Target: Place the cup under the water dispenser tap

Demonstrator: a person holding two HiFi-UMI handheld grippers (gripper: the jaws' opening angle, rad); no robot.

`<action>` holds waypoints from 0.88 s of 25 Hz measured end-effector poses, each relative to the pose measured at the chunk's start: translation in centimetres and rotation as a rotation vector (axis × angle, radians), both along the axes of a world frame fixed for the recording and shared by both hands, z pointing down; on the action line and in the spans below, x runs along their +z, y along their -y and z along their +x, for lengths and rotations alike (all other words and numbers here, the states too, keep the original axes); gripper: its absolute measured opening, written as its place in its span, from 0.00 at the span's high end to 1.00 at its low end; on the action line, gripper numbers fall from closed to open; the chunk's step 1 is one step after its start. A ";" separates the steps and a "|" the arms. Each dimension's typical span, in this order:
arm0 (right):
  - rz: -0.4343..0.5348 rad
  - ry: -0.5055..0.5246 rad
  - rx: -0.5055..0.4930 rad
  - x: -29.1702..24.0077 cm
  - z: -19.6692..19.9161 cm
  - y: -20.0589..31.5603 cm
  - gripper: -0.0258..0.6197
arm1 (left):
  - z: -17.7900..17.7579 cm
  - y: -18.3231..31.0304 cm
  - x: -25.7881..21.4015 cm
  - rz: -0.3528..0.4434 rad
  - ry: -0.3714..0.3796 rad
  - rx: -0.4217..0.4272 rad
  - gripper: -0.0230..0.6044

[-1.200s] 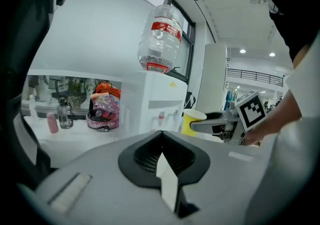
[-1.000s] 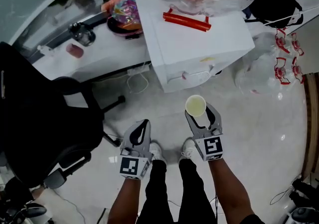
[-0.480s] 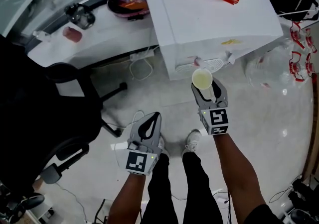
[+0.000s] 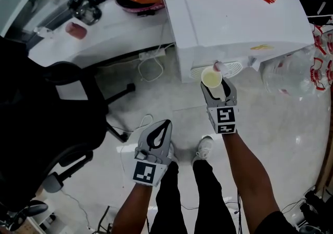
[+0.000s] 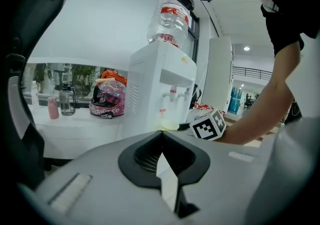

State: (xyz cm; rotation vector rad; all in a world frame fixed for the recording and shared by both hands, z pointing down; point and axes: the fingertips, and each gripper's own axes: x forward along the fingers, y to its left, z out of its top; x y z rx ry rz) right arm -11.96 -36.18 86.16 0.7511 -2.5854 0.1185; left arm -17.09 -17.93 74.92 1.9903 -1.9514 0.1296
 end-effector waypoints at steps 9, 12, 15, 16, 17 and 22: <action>0.028 0.022 0.035 0.4 -0.5 0.9 0.52 | 0.1 -1.7 1.1 -0.039 -0.033 -0.020 0.94; 0.026 0.017 0.033 0.6 -0.7 1.1 0.52 | 0.1 -1.8 1.2 -0.044 -0.030 -0.020 0.94; 0.006 0.001 0.031 1.0 -0.8 1.3 0.50 | 0.1 -1.6 1.1 -0.040 -0.027 -0.018 0.94; 0.000 0.002 0.033 1.0 -0.7 1.3 0.48 | 0.2 -1.5 1.0 -0.039 -0.028 -0.017 0.94; -0.003 0.007 0.035 0.9 -0.5 1.3 0.46 | 0.2 -1.5 0.9 -0.039 -0.028 -0.015 0.94; 0.004 0.041 0.016 -1.3 0.6 -0.1 0.45 | -0.5 -1.7 0.0 -0.048 -0.017 -0.015 0.94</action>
